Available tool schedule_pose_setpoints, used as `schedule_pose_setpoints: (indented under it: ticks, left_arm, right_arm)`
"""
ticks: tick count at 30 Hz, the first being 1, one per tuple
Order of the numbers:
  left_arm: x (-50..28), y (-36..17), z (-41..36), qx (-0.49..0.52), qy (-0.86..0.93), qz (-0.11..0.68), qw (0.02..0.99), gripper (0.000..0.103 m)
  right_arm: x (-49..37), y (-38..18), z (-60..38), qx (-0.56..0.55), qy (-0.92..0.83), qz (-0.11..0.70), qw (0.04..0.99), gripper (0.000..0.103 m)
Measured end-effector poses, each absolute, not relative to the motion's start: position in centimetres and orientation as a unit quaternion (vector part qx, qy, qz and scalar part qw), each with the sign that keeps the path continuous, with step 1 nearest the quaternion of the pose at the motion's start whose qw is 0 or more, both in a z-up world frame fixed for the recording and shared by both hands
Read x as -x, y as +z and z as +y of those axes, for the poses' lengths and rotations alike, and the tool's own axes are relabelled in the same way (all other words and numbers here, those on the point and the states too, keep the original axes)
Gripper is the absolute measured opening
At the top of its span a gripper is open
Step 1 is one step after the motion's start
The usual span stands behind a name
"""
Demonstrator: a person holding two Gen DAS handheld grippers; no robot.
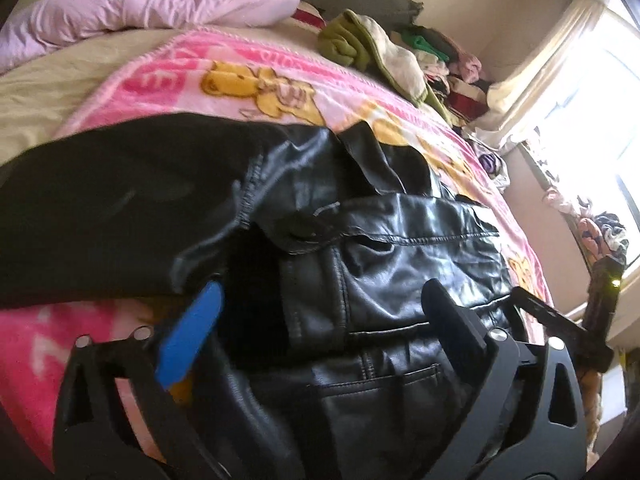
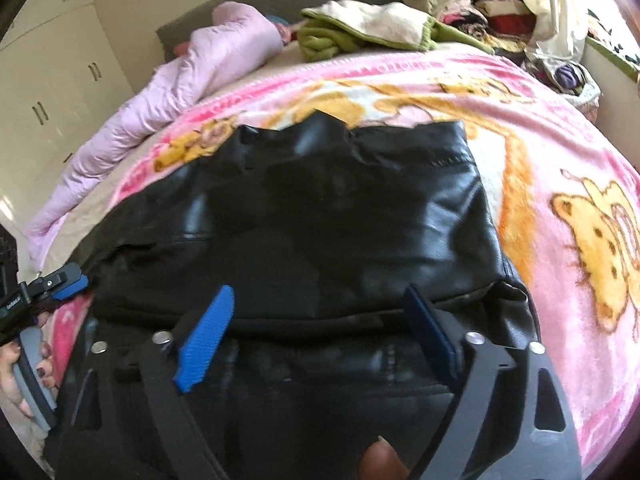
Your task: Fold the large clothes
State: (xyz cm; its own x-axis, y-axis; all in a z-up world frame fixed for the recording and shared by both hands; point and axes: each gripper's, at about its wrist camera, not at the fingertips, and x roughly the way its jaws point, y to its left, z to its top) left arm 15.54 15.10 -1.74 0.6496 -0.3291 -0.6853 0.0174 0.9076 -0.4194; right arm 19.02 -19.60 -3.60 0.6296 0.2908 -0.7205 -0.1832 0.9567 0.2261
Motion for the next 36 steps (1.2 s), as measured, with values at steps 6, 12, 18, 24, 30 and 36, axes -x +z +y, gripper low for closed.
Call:
schedule_pose_setpoints:
  ticks: [6,12,18,24,30,36]
  left_arm:
    - [-14.6,-0.7,15.9,0.174,-0.078,0.398,0.897,0.094]
    - [-14.0,0.1,17.1,0.171,-0.054,0.391,0.903,0.094]
    - [-13.4,0.7,19.3,0.169,-0.013,0.385,0.907,0.094]
    - [-12.6,1.6,22.3,0.170,0.045,0.372,0.912,0.094]
    - [-11.2,2.4,26.3,0.196,0.097,0.354,0.909,0.094]
    - [-9.8,2.8,29.8,0.220,0.143,0.337,0.904,0.094]
  right_arm:
    - [-17.8,-1.1,-17.0,-0.050,0.160,0.384,0.908,0.093]
    - [-17.6,0.3,-14.7,-0.042,0.178,0.369,0.911,0.095]
    - [-17.8,1.5,-11.1,-0.018,0.208,0.356,0.911,0.096]
    - [-18.3,2.8,-7.3,-0.008,0.242,0.346,0.906,0.096]
    - [-18.9,4.1,-3.0,0.003,0.279,0.336,0.900,0.096]
    - [-19.3,4.4,1.0,0.018,0.309,0.334,0.890,0.097]
